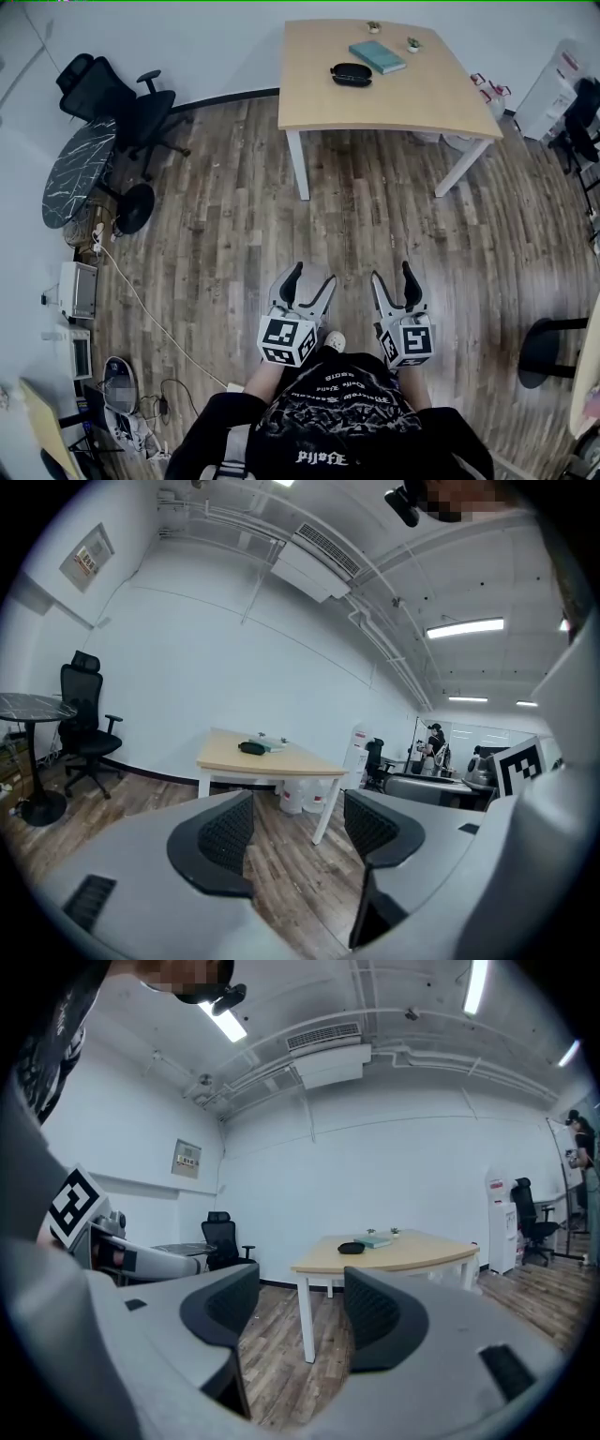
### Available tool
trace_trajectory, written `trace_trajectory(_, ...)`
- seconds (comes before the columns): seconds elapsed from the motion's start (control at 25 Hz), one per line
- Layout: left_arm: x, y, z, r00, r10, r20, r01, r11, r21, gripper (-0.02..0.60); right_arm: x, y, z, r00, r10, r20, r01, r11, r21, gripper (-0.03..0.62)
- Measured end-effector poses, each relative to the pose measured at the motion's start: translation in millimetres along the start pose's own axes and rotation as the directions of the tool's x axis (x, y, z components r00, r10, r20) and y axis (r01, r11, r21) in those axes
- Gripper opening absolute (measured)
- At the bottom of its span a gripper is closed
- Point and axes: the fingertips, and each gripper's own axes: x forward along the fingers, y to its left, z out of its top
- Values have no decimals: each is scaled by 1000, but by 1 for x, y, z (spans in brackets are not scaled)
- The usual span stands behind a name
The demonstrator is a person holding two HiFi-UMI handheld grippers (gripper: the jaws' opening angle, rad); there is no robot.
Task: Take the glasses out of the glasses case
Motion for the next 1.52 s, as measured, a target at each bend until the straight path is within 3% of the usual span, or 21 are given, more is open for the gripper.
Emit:
trace_trajectory(0.2,17,0,-5,998,-55,-40,55,998,-3,310,14,-8,-3,1000,-8,-6,8,1000,-3,295)
trace_trajectory(0.56,107,43,12,994,-104,-41,104,994,17,310,92,-34,-7,998,-52,-29,52,999,-13,295)
trace_trajectory(0.68,146,59,17,982,-169,-88,169,986,-1,310,128,-44,-3,997,-62,-37,62,998,-4,295)
trace_trajectory(0.88,207,97,47,975,-195,-104,198,980,23,310,196,-54,7,995,-79,-54,79,997,-7,295)
trace_trajectory(1.08,269,131,67,953,-263,-152,268,963,10,310,267,-60,10,993,-73,-94,76,997,25,295)
trace_trajectory(1.36,336,165,95,932,-325,-162,335,941,41,310,344,-65,6,988,-87,-126,93,995,47,295)
trace_trajectory(1.52,358,183,106,931,-329,-158,341,938,58,310,375,-69,8,988,-95,-123,102,994,50,295)
